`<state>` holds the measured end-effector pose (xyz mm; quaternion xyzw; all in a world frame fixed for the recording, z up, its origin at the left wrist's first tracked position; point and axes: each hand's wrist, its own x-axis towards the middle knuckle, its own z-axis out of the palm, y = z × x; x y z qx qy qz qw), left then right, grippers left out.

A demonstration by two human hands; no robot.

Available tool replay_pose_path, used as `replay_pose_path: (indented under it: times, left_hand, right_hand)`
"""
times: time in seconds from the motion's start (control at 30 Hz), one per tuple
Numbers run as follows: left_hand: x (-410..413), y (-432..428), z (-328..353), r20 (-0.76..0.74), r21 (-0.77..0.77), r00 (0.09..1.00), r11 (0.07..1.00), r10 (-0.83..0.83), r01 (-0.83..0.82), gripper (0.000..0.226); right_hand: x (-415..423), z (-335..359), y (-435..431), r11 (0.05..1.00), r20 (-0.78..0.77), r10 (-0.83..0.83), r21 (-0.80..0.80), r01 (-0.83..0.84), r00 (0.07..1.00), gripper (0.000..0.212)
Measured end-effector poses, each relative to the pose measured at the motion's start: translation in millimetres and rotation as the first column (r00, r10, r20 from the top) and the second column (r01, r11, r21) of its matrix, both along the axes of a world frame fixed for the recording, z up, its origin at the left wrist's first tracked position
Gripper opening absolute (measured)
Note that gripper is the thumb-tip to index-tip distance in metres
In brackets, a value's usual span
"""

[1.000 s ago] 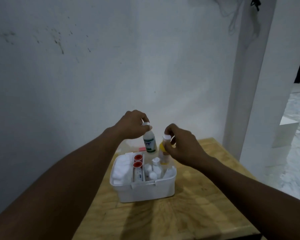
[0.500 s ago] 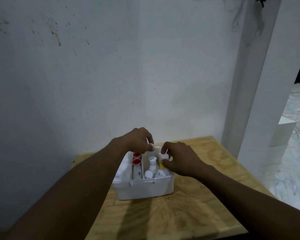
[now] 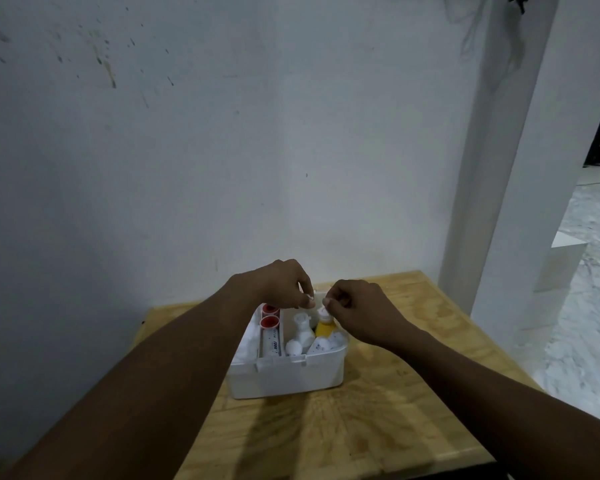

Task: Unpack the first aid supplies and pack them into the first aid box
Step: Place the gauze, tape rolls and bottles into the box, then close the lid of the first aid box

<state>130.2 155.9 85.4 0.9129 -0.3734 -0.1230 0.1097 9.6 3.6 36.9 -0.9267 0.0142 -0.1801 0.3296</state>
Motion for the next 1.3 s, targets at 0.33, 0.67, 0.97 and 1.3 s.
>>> replay_pose_path:
  times: [0.33,0.67,0.97,1.3]
  left_hand:
    - [-4.6,-2.1,1.8,-0.02,-0.075,0.997,0.994,0.076,-0.077,0.038]
    - [35.0,80.7,-22.4,-0.207,-0.277,0.718,0.664,0.664,-0.694,0.057]
    - [39.8,108.1,-50.1,-0.704,-0.146,0.474,0.545,0.529,-0.826,0.025]
    - [45.4,107.4,-44.7,-0.698,-0.244,0.5,0.487,0.512,-0.839,0.022]
  right_hand:
    - [15.3,0.8,-11.3,0.986,-0.003,-0.129,0.11,0.128,0.992,0.021]
    - [47.3,-11.4,-17.3,0.657,-0.474,-0.117,0.622,0.426,0.873,0.047]
    - [75.3,-23.9,-8.9,0.643,-0.526,-0.085,0.62,0.45,0.846,0.047]
    - [78.4,-14.3,-3.2,0.623,-0.417,-0.128,0.672,0.4,0.9,0.007]
